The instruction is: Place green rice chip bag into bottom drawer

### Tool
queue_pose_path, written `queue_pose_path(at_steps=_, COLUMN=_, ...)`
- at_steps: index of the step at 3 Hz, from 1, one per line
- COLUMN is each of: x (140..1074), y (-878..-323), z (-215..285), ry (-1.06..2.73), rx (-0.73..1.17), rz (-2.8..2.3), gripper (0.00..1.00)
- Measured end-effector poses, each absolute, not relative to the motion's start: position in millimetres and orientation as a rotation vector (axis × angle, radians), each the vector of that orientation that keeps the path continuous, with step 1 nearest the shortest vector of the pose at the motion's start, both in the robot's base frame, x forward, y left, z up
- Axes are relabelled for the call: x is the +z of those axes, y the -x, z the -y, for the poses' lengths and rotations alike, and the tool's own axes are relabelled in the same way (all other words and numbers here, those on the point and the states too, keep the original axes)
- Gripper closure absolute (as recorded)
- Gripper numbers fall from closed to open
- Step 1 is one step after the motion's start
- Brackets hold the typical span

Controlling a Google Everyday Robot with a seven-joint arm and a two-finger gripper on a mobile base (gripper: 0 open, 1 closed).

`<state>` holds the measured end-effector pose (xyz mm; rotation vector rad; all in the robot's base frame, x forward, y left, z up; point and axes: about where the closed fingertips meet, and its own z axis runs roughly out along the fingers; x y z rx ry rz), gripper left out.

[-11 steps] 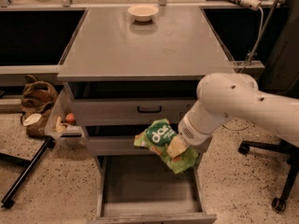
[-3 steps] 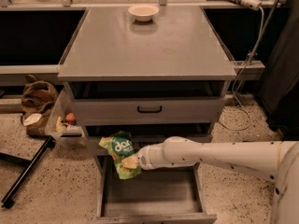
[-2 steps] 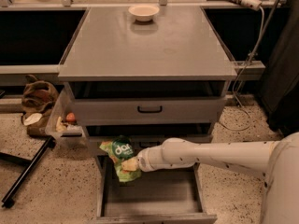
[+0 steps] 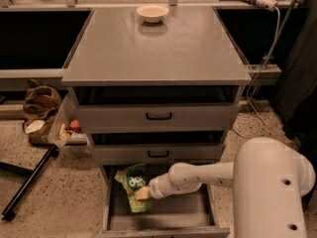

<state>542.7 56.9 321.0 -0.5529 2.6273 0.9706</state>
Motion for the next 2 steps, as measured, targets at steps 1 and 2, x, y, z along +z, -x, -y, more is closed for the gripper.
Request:
queue_pose_path(at_steps=1, x=258.3, y=-526.9, z=-40.0, ry=0.468, rx=0.970, rz=-2.743, gripper=1.00)
queue_pose_path(at_steps=2, x=249.0, y=-528.8, z=-42.8, ry=0.465, rx=0.977, rz=-2.755, gripper=1.00)
